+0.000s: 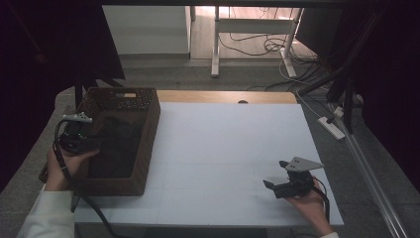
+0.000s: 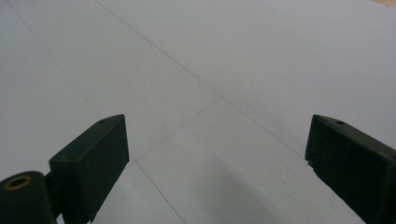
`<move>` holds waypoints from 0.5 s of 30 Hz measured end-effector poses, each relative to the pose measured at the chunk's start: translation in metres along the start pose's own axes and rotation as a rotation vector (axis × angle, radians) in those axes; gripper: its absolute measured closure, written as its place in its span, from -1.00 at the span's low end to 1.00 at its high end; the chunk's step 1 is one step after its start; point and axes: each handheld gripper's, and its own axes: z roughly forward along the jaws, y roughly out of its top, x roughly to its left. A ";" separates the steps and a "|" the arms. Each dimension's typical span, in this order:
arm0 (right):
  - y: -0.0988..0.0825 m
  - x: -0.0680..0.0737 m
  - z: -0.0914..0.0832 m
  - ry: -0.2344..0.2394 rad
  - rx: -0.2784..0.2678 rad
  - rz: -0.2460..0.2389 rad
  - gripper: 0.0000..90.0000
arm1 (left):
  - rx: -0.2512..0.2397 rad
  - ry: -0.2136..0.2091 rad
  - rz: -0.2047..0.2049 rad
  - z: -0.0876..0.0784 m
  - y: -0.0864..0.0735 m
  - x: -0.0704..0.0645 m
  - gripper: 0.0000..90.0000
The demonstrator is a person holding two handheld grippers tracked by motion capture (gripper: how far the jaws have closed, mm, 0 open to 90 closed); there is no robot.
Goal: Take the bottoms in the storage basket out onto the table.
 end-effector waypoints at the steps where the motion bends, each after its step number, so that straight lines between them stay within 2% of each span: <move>1: 0.000 0.000 0.000 -0.001 -0.001 0.000 -0.87 | -0.013 -0.017 -0.004 -0.002 0.000 0.000 0.74; 4: 0.000 0.000 0.000 -0.002 -0.001 0.000 -0.87 | -0.033 -0.022 0.008 -0.006 0.000 -0.003 0.74; 10: 0.000 0.000 0.000 -0.003 0.000 -0.001 -0.86 | -0.093 -0.023 0.006 -0.015 0.001 -0.006 0.75; 15: 0.000 0.000 0.000 -0.004 -0.001 -0.001 -0.86 | -0.151 -0.041 -0.006 -0.021 0.000 -0.007 0.75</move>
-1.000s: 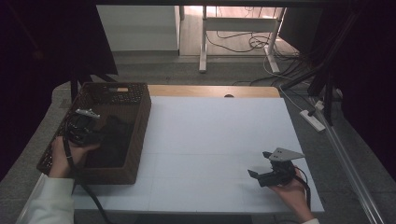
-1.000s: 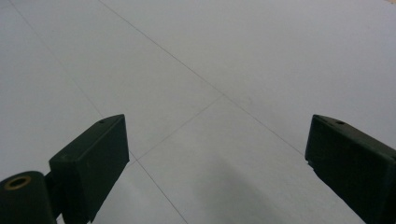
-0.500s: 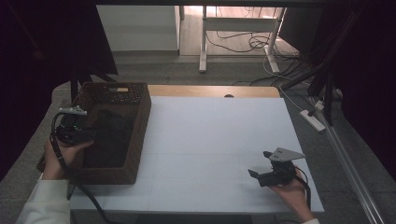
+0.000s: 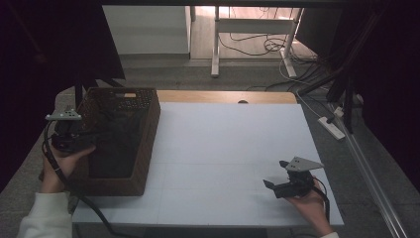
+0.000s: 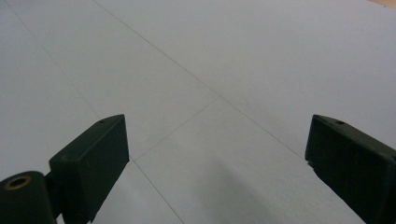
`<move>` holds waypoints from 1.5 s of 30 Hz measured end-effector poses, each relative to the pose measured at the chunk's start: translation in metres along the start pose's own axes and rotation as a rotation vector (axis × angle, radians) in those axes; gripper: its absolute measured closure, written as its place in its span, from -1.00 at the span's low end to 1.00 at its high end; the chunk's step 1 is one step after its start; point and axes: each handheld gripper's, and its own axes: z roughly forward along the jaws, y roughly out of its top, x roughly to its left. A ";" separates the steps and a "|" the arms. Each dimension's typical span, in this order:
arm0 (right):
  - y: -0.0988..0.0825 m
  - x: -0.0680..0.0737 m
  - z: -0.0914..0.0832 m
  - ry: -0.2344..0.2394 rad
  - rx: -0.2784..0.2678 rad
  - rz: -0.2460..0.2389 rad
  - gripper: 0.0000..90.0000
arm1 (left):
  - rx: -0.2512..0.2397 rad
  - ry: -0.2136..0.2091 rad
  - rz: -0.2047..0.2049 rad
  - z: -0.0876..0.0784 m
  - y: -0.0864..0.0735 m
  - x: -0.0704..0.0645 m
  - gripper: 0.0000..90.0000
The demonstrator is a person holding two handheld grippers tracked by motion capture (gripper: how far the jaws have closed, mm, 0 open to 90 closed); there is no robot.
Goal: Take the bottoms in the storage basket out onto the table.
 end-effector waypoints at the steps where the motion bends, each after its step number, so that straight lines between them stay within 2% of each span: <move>1: 0.000 0.000 0.000 0.000 0.001 0.001 -0.86 | -0.007 -0.004 -0.001 -0.001 0.000 0.000 0.75; 17: 0.000 0.000 0.000 -0.004 0.002 0.000 -0.86 | -0.112 -0.020 -0.018 -0.012 0.000 -0.002 0.75; 45: 0.000 0.000 0.000 -0.008 0.003 0.001 -0.86 | -0.238 -0.036 -0.021 -0.026 0.003 -0.014 0.75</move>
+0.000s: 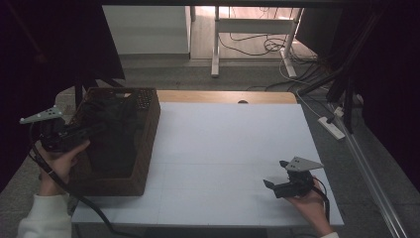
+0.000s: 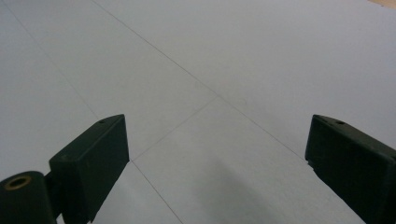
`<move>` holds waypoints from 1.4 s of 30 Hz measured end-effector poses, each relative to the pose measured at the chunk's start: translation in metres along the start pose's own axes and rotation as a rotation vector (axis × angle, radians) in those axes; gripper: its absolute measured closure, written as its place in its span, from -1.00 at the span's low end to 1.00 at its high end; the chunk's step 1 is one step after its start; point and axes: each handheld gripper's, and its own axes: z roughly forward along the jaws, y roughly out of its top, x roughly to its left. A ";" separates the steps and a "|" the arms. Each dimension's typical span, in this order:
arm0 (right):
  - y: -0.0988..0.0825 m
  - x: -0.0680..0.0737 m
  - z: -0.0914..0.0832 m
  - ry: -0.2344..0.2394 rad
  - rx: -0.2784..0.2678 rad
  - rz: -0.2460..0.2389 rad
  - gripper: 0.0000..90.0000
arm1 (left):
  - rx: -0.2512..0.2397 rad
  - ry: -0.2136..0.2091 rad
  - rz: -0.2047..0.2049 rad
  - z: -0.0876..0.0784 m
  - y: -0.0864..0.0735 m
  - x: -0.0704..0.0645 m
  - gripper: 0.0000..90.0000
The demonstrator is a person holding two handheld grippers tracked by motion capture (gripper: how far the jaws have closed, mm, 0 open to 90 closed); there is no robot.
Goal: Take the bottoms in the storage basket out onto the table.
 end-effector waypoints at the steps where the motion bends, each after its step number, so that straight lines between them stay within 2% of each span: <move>1: 0.000 0.000 0.000 0.000 0.000 0.000 -0.87 | -0.005 -0.001 0.002 0.000 0.000 -0.001 0.75; 19: 0.000 0.000 0.000 0.002 0.000 0.001 -0.87 | -0.068 -0.032 0.009 -0.006 0.004 -0.012 0.75; 42: 0.000 0.000 0.000 -0.001 -0.001 -0.001 -0.86 | -0.124 -0.085 0.010 -0.011 0.008 -0.022 0.75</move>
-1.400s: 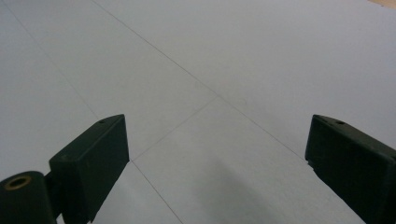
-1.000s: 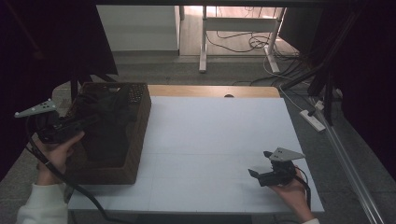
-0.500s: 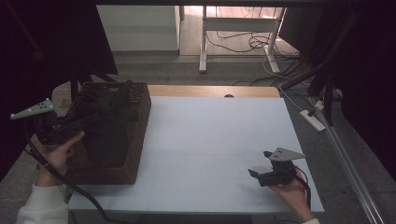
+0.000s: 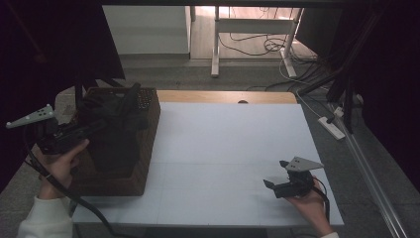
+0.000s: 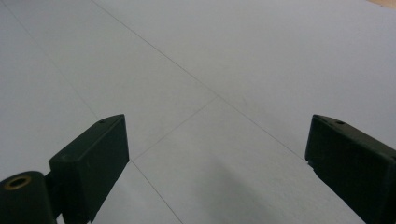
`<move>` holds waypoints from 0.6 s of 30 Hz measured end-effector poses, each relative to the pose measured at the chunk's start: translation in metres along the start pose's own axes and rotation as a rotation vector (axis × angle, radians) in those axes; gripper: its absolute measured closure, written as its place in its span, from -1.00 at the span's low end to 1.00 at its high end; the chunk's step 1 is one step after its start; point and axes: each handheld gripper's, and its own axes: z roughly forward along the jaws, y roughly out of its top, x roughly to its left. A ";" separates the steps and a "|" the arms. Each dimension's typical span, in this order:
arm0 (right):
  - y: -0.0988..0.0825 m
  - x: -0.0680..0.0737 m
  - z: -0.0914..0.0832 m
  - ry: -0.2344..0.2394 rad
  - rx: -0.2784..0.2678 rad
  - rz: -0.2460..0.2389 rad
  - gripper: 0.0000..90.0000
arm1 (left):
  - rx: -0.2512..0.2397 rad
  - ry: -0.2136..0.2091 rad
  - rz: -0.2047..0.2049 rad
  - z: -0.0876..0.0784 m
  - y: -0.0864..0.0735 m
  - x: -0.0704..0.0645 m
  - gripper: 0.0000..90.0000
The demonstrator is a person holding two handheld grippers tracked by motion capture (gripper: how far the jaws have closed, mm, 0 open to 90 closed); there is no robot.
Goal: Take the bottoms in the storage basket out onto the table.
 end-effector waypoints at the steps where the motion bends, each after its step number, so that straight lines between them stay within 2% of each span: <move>1: 0.000 0.000 0.000 0.000 0.000 0.000 -0.86 | -0.001 -0.002 -0.001 0.000 0.000 -0.001 0.75; 13: 0.000 0.000 0.001 0.002 0.003 0.001 -0.86 | -0.023 -0.030 0.006 0.004 0.004 -0.010 0.75; 18: 0.000 0.000 0.001 0.002 0.004 0.000 -0.86 | -0.016 -0.039 0.008 0.007 0.004 -0.013 0.75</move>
